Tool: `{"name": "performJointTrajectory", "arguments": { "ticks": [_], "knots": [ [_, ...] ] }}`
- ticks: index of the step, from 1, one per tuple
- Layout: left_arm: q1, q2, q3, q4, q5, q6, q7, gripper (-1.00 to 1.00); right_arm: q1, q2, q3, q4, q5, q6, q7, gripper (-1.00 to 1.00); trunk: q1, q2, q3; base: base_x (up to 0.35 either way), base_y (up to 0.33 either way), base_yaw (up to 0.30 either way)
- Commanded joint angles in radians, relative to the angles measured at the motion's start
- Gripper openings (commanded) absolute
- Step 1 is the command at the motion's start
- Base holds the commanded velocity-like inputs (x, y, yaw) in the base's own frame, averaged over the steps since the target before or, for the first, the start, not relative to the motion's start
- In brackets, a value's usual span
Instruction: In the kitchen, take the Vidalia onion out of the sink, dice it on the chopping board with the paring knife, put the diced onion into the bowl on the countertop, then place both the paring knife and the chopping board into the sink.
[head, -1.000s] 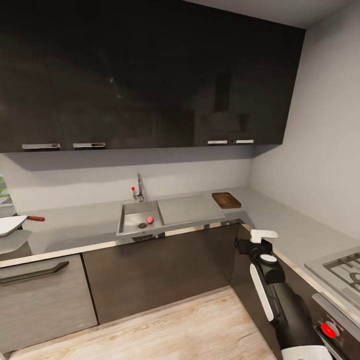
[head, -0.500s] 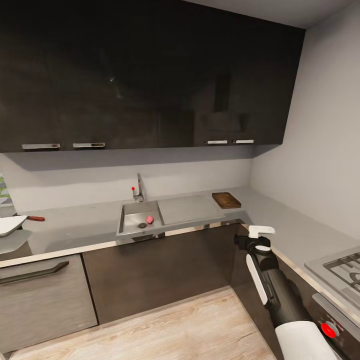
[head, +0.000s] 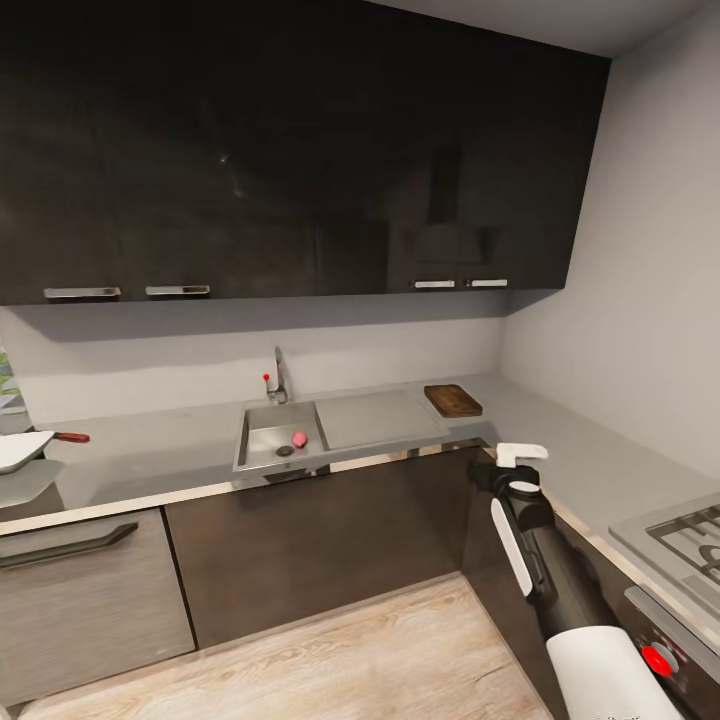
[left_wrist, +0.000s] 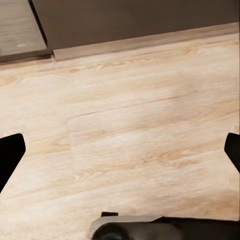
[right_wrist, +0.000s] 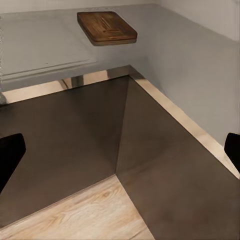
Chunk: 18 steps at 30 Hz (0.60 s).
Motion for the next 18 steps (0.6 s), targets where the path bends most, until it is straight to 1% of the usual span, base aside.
{"name": "performJointTrajectory", "arguments": {
  "ticks": [1, 3, 7, 15, 18],
  "knots": [
    [0.000, 0.008, -0.004, -0.029, 0.003, 0.050, -0.001, 1.00, -0.004, 0.001, 0.000, -0.001, 0.000, 0.006, -0.003, 1.00, 0.000, -0.001, 0.000, 0.000, 0.000, 0.000],
    [0.000, 0.011, -0.007, -0.046, 0.004, 0.076, -0.001, 1.00, -0.006, 0.001, 0.000, -0.001, 0.000, 0.006, -0.003, 1.00, 0.000, -0.001, 0.000, 0.000, 0.000, 0.000],
    [0.000, 0.012, -0.009, -0.055, 0.004, 0.096, -0.002, 1.00, -0.008, 0.001, 0.000, 0.000, 0.000, 0.007, -0.003, 1.00, 0.000, -0.001, 0.000, 0.000, 0.000, 0.000],
    [0.000, 0.012, -0.009, -0.049, 0.004, 0.100, -0.003, 1.00, -0.008, 0.000, 0.002, 0.000, 0.000, 0.007, -0.001, 1.00, 0.000, -0.001, 0.000, 0.001, 0.000, 0.000],
    [0.000, 0.013, -0.009, -0.047, 0.004, 0.101, -0.003, 1.00, -0.008, 0.000, 0.002, 0.000, -0.001, 0.006, 0.000, 1.00, 0.000, -0.001, 0.000, 0.079, -0.005, 0.000]
  ]
}}
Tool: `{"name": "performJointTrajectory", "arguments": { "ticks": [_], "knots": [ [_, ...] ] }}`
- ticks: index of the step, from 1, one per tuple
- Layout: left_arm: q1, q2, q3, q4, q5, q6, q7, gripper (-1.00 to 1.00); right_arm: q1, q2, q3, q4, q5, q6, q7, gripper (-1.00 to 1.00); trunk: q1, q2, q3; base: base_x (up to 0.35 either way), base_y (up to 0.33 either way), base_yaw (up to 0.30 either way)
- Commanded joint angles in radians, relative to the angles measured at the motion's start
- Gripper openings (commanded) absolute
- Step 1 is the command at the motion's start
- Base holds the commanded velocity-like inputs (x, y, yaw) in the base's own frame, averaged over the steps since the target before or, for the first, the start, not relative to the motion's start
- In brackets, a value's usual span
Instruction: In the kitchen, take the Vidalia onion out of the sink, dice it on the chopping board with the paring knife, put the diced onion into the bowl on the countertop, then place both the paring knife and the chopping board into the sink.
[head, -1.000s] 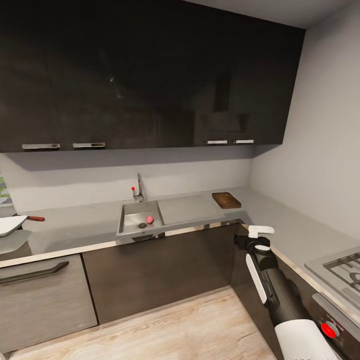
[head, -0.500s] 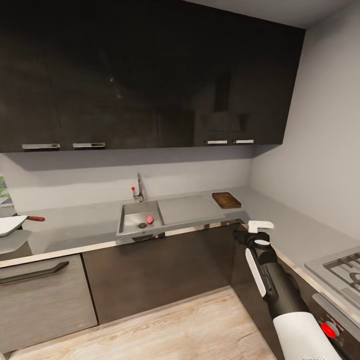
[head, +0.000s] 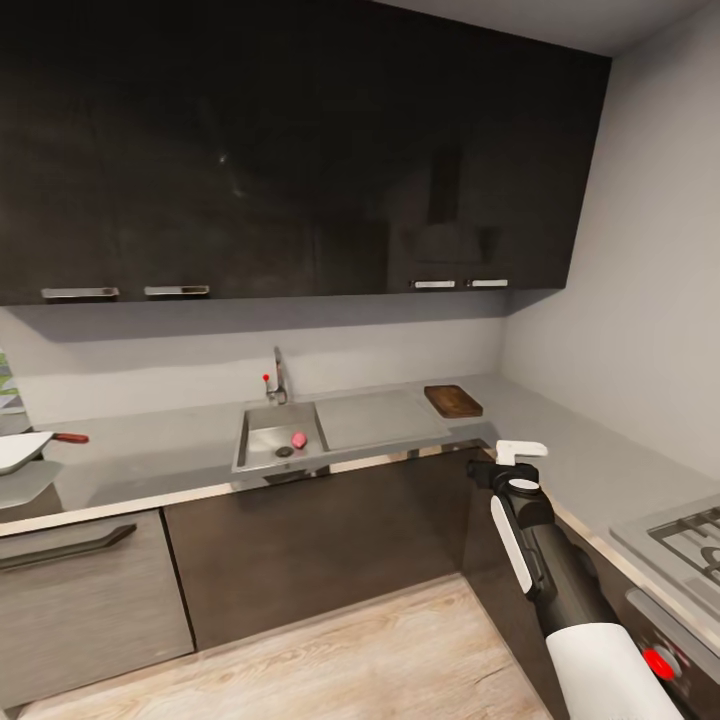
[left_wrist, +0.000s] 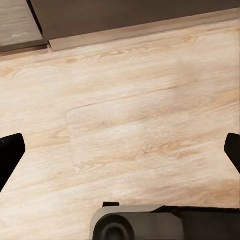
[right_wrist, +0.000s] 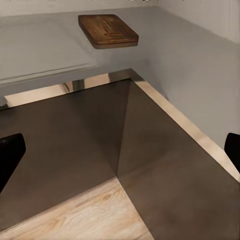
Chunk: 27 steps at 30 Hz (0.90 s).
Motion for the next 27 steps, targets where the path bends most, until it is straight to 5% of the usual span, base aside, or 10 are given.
{"name": "performJointTrajectory", "arguments": {
  "ticks": [1, 27],
  "knots": [
    [0.001, 0.000, -0.001, 0.000, 0.003, -0.002, 0.002, 1.00, 0.000, 0.000, 0.001, -0.001, 0.000, 0.005, -0.003, 1.00, 0.001, 0.000, 0.000, 0.180, -0.048, 0.000],
    [0.001, 0.001, 0.000, -0.001, 0.003, 0.000, 0.001, 1.00, 0.000, 0.001, 0.001, 0.000, -0.002, 0.004, -0.002, 1.00, 0.001, 0.000, 0.000, 0.293, -0.066, 0.000]
  ]
}}
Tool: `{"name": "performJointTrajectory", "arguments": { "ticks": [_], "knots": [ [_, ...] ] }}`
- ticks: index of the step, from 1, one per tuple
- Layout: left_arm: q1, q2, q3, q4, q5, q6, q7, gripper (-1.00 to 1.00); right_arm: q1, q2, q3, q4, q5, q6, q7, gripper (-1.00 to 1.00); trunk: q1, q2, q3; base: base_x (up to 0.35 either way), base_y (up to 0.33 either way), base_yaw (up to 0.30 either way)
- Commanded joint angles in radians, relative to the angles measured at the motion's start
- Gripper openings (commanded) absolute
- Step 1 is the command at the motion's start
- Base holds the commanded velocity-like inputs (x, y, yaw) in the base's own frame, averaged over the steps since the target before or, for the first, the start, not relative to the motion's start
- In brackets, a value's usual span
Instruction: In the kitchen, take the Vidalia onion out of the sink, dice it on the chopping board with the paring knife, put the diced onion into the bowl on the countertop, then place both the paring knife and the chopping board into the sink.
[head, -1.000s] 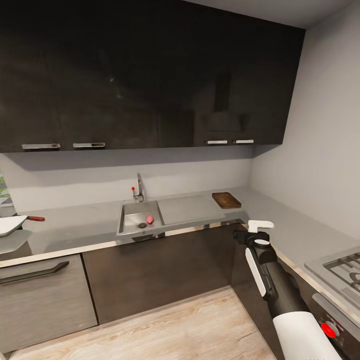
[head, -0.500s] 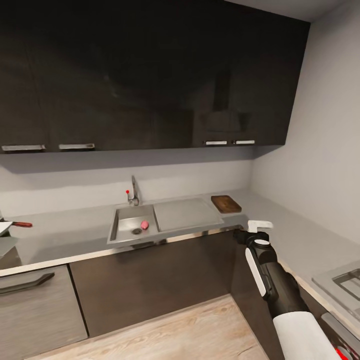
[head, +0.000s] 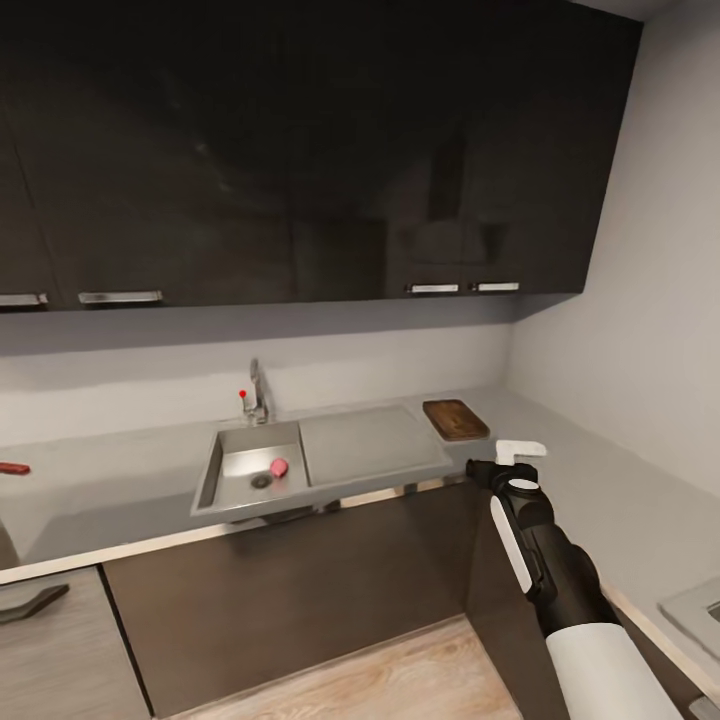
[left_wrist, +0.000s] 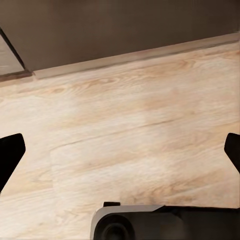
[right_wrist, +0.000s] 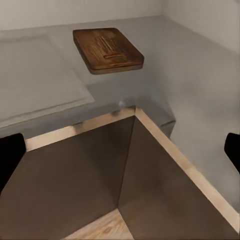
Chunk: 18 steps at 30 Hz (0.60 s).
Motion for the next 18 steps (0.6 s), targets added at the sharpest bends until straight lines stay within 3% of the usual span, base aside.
{"name": "performJointTrajectory", "arguments": {
  "ticks": [1, 18],
  "knots": [
    [0.001, 0.000, 0.000, 0.000, 0.003, -0.001, 0.002, 1.00, 0.000, -0.001, 0.002, -0.006, 0.000, 0.003, -0.003, 1.00, 0.001, 0.000, 0.000, 0.316, 0.000, 0.000],
    [0.001, 0.000, 0.000, 0.001, 0.003, 0.000, 0.002, 1.00, 0.000, 0.002, 0.004, -0.013, -0.001, 0.005, -0.004, 1.00, 0.001, 0.000, -0.010, 0.316, 0.000, 0.000]
  ]
}}
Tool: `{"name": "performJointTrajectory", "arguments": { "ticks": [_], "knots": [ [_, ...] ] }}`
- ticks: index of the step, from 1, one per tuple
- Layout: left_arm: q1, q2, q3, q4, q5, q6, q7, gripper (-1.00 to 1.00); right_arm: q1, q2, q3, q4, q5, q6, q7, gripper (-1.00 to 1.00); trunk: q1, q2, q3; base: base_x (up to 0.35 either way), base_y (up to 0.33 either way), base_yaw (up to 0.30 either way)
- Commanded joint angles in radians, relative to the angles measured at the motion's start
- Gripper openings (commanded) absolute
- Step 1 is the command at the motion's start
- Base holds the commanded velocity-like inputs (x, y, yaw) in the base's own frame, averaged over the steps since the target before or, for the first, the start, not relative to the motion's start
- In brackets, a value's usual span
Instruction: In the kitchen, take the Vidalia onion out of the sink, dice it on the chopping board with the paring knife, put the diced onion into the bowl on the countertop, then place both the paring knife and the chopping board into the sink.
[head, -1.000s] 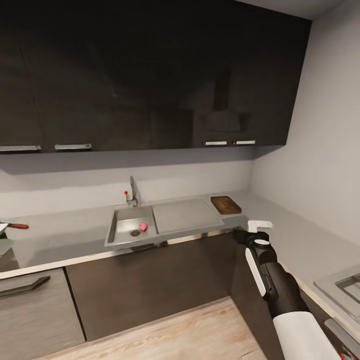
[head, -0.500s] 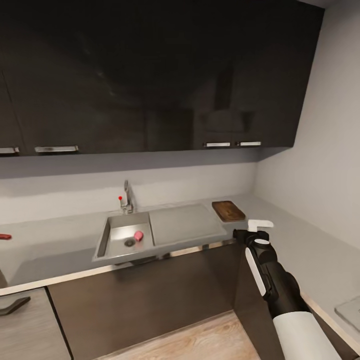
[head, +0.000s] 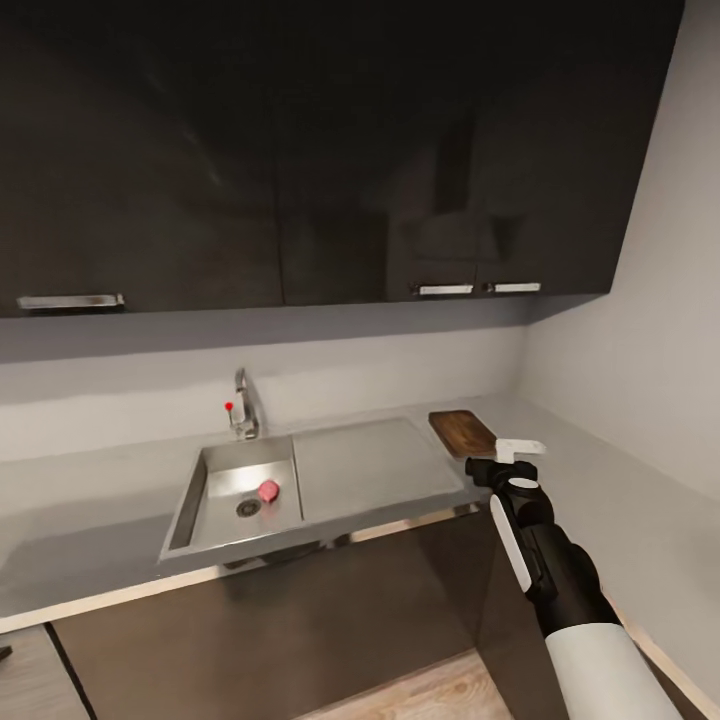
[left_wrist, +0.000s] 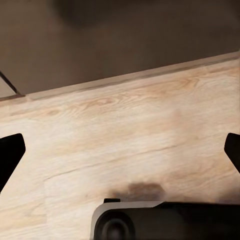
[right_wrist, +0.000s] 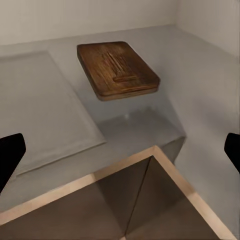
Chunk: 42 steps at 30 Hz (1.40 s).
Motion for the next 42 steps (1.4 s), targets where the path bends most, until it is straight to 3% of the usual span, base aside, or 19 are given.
{"name": "performJointTrajectory", "arguments": {
  "ticks": [1, 12, 33, 42],
  "knots": [
    [0.001, 0.000, 0.000, -0.001, 0.003, -0.001, 0.002, 1.00, 0.000, 0.000, 0.001, -0.001, 0.000, 0.005, -0.004, 1.00, 0.001, -0.001, -0.002, 0.316, 0.000, 0.000],
    [0.001, 0.000, 0.000, 0.002, 0.004, 0.000, 0.002, 1.00, 0.000, -0.001, 0.001, -0.001, 0.000, 0.005, -0.004, 1.00, 0.001, -0.001, -0.019, 0.281, -0.092, 0.000],
    [0.001, 0.000, 0.004, 0.029, 0.003, -0.001, 0.002, 1.00, 0.000, -0.004, -0.002, 0.002, 0.005, 0.001, -0.004, 1.00, 0.001, -0.001, -0.053, 0.021, -0.010, 0.000],
    [0.001, 0.000, 0.004, 0.032, 0.003, -0.003, -0.001, 1.00, 0.000, -0.005, -0.006, 0.004, 0.007, -0.001, -0.008, 1.00, 0.001, -0.001, -0.068, 0.224, 0.096, 0.000]
  ]
}}
